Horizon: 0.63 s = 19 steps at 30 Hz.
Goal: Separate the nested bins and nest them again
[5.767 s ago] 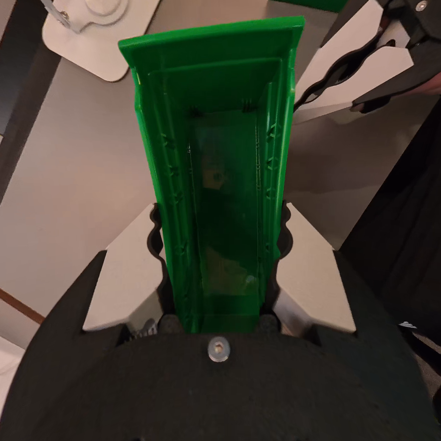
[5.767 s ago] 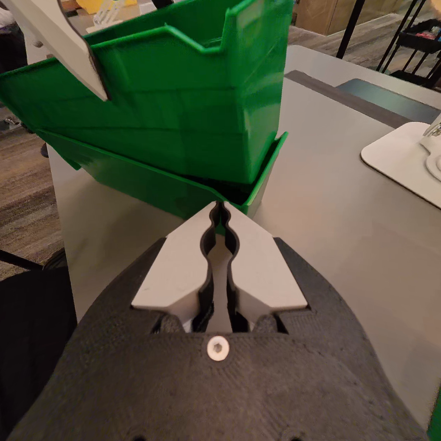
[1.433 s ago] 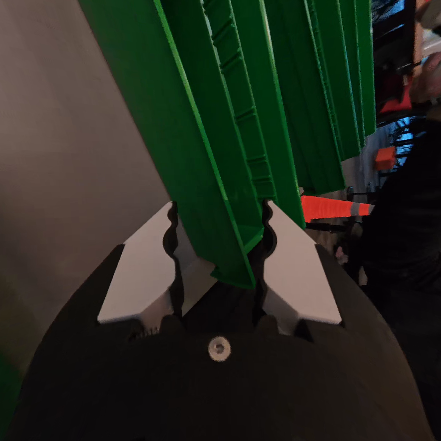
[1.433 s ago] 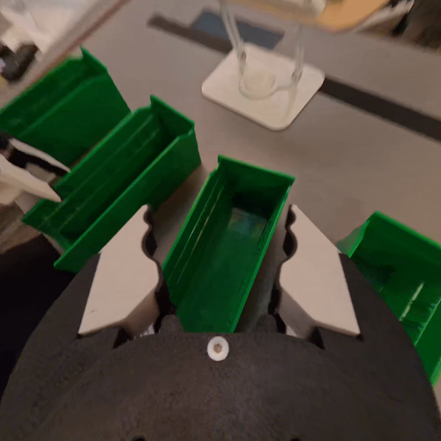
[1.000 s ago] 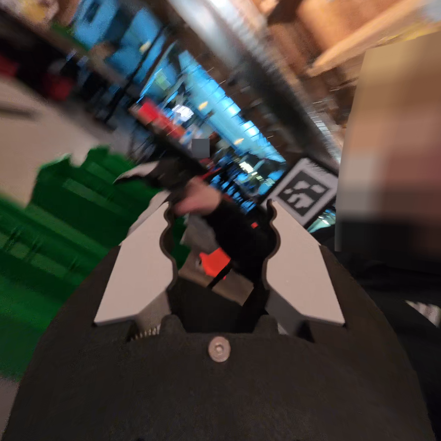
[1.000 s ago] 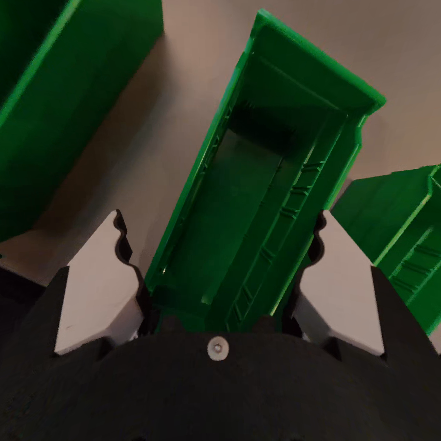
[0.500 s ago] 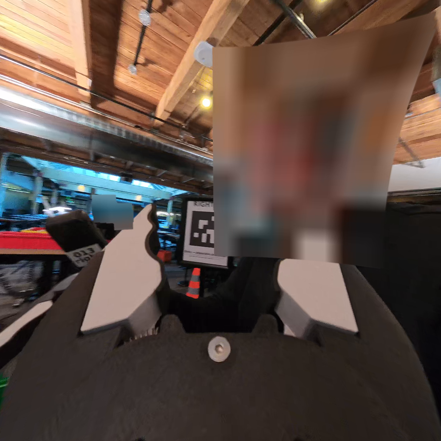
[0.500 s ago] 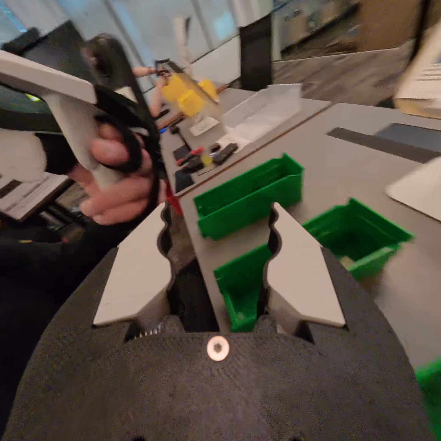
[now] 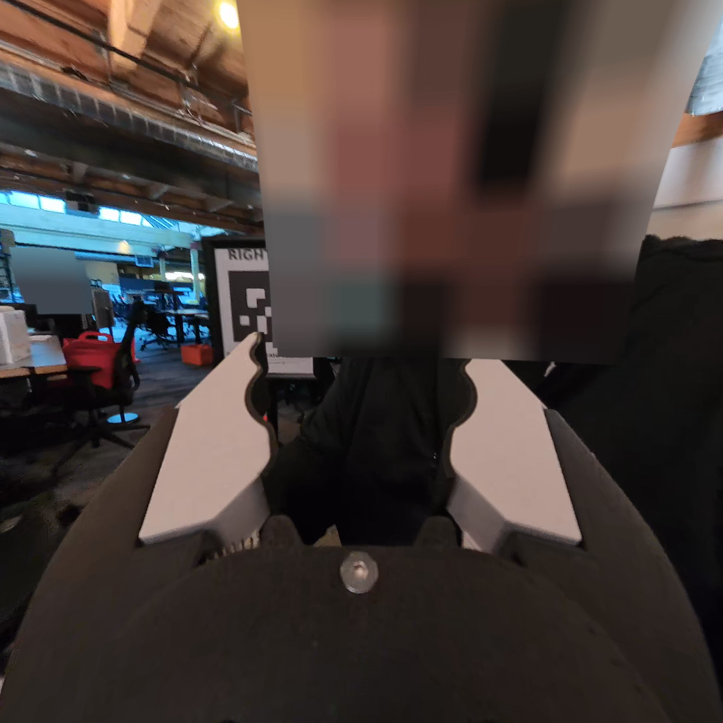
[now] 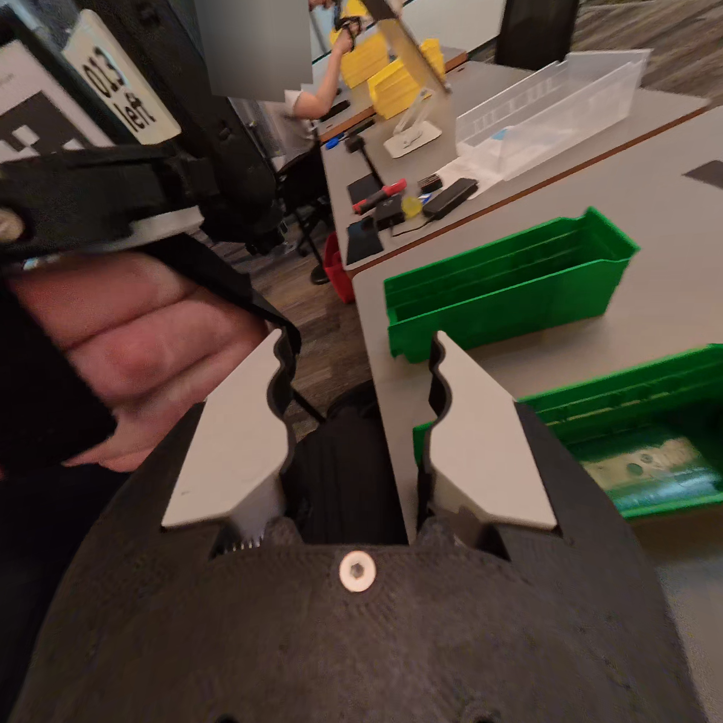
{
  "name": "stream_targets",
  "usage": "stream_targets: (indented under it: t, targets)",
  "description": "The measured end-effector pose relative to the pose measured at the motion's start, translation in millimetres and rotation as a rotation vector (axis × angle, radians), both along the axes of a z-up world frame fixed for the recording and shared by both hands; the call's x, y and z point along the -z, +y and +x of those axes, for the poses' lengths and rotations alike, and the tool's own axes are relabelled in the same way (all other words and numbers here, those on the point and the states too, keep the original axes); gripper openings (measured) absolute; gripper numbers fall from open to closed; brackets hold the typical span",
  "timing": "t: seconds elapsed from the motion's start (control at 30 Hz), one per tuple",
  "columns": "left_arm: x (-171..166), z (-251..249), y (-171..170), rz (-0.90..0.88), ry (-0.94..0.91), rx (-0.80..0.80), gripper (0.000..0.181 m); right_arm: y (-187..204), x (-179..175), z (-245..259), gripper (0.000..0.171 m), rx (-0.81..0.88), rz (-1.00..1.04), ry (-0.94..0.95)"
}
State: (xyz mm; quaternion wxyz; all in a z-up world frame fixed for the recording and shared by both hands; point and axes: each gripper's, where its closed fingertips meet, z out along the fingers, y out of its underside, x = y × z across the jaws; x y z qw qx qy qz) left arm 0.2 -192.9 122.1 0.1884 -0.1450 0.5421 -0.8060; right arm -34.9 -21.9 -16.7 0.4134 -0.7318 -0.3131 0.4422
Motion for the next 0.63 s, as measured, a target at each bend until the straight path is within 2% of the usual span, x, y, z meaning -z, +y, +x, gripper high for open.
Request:
stream_targets:
  t: [0.03,0.07,0.13,0.17,0.3,0.37,0.43,0.47,0.57,0.63]
  targets:
    - [4.8,2.8,-9.0,0.027,0.019,0.006,0.098,-5.5,0.1,-4.1,0.065,-0.038,-0.006,0.0]
    - [9.5,5.1,-16.5,0.049,0.036,0.013,0.104,-11.4,0.7,-8.0,0.061,-0.078,-0.014,-0.001]
    - [13.3,4.6,-26.0,0.045,0.013,0.012,0.102,-23.9,5.4,-17.9,0.055,-0.168,-0.041,0.006]
    - [17.5,5.0,-30.0,0.061,0.017,0.017,0.099,-31.1,6.4,-23.5,0.042,-0.22,-0.063,0.036]
    - [22.8,0.7,-39.6,0.056,0.066,0.094,0.103,-47.5,5.9,-32.9,0.026,-0.329,-0.08,0.093]
    - [23.6,3.1,-43.8,0.086,0.058,0.079,0.078,-53.4,0.9,-31.4,0.018,-0.36,-0.066,0.103]
    - [25.0,8.4,-37.8,0.106,0.043,0.021,0.026,-54.3,-4.8,-27.3,0.002,-0.358,-0.034,0.111]
    - [22.7,6.1,-37.0,0.098,0.029,0.031,0.016,-54.3,-7.2,-24.3,0.002,-0.36,-0.016,0.118]
    - [27.6,2.0,-44.1,0.195,0.008,0.006,0.022,-55.8,-21.5,-12.9,0.001,-0.348,0.152,0.124]
    - [14.4,-9.5,-38.7,0.185,-0.037,-0.012,0.026,-55.8,-35.4,-7.6,0.002,-0.305,0.302,0.111]
